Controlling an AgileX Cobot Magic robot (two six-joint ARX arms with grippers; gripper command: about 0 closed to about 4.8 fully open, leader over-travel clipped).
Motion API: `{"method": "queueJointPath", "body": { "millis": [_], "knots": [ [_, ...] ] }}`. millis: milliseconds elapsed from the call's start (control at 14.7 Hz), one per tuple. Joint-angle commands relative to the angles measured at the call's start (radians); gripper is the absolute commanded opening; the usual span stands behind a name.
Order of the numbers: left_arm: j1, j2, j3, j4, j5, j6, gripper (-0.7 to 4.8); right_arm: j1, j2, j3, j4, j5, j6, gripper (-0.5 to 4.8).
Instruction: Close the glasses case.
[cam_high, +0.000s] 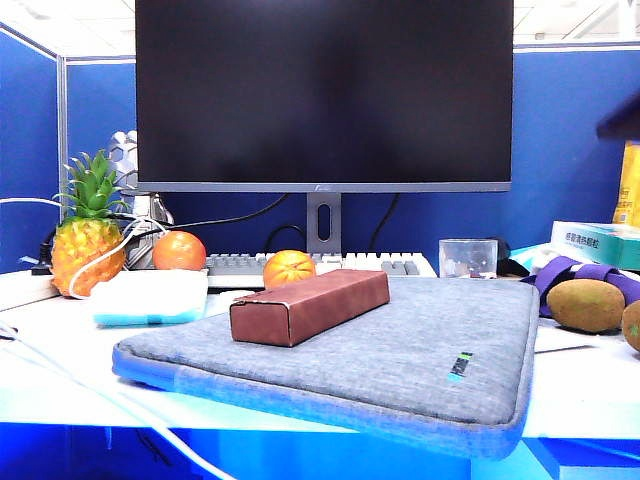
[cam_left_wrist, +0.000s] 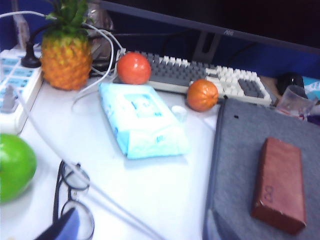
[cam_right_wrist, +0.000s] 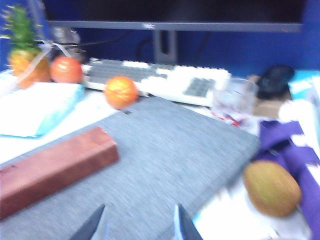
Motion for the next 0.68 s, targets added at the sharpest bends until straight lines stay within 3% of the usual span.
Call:
{"method": "queueJointPath", "body": {
  "millis": [68,680],
  "knots": [
    [0.0,0.0,-0.044,0.076,0.002,-0.036,3.4,0.0,-0.002,-0.008,0.065,-0.008,0.003,1.8],
    [0.0,0.0,-0.045,0.022,0.004,-0.036,3.4,0.0,-0.002,-0.008,-0.026,-0.007,0.027,1.8]
  ]
}}
